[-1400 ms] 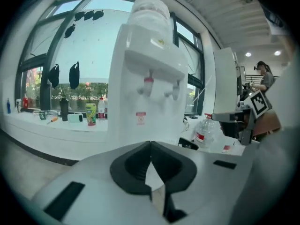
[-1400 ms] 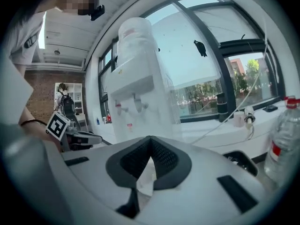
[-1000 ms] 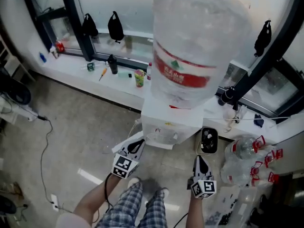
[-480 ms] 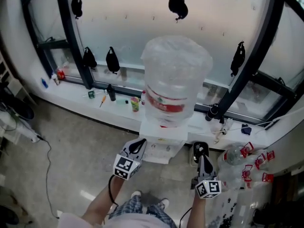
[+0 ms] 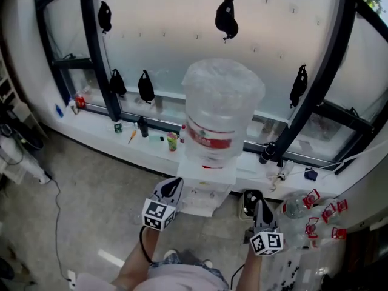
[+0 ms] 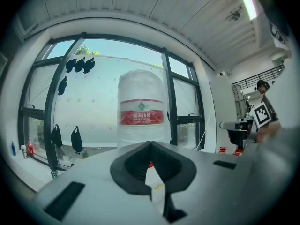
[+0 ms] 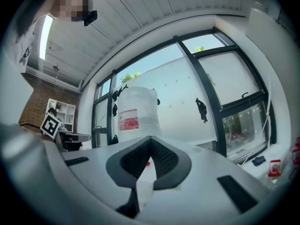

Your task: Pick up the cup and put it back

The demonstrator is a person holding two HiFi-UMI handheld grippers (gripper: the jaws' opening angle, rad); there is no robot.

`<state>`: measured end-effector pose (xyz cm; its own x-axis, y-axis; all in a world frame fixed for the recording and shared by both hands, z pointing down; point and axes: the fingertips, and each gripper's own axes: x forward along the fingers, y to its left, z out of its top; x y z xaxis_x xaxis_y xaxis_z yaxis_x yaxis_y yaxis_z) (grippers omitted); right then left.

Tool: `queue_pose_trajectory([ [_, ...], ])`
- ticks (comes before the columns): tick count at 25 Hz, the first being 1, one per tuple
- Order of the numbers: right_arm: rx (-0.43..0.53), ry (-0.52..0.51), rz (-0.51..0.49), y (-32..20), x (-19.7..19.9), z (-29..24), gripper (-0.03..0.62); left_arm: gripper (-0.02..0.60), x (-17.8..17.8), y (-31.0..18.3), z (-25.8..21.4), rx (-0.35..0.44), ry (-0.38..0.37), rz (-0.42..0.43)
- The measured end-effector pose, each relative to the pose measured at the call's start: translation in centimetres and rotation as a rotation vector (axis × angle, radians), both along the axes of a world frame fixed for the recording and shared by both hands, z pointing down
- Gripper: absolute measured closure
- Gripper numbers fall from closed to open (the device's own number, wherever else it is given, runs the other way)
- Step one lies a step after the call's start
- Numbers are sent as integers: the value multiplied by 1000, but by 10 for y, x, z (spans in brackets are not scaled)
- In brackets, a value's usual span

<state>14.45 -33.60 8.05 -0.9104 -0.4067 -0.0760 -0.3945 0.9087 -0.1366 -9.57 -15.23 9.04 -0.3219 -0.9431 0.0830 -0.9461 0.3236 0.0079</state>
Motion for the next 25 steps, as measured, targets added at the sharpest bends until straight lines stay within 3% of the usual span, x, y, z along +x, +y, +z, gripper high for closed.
queue_pose_trajectory([
  [5, 21, 3, -8, -3, 0, -2, 577, 557, -2, 0, -4, 5, -12, -22],
  [11, 43, -5, -11, -12, 4, -5, 577, 557, -1, -4, 4, 26, 28, -39],
  [25, 32, 26, -66, -17, -9, 3, 577, 557, -1, -18, 8, 34, 44, -46],
])
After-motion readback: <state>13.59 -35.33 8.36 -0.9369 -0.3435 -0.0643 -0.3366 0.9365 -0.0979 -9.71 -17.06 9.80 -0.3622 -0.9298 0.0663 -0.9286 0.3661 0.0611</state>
